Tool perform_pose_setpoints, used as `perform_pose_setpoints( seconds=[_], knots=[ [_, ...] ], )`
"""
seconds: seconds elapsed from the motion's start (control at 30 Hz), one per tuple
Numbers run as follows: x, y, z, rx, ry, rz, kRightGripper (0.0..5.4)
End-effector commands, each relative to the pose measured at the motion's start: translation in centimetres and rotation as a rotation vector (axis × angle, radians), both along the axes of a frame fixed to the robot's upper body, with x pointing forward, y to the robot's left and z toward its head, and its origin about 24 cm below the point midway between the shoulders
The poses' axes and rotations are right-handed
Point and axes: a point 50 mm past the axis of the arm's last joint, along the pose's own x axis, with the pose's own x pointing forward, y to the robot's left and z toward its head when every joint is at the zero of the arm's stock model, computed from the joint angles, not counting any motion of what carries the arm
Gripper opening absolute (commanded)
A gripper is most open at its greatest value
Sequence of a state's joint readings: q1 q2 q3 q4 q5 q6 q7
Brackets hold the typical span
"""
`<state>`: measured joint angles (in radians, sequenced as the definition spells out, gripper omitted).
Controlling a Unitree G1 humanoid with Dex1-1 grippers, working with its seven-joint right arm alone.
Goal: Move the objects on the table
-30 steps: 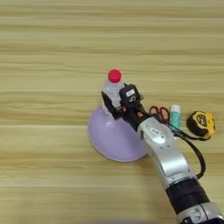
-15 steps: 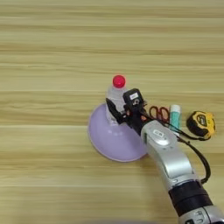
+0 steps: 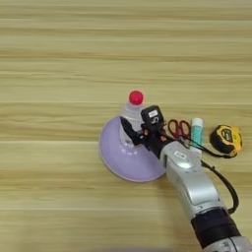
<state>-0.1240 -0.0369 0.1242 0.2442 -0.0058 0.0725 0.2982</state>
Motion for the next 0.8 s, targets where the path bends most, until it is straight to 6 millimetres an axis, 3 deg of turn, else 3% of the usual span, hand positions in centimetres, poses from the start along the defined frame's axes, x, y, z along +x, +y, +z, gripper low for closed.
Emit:
perform_pose_setpoints(
  seconds=[0.03, 0.37, 0.8],
  knots=[
    [1.4, 0.9, 2.8, 0.039, -0.15, 0.025, 3.15],
    [1.5, 0.8, 1.1, 0.0, -0.124, 0.028, 3.15],
    [1.0, 0.5, 0.6, -0.021, -0.116, 0.033, 3.15]
  ],
)
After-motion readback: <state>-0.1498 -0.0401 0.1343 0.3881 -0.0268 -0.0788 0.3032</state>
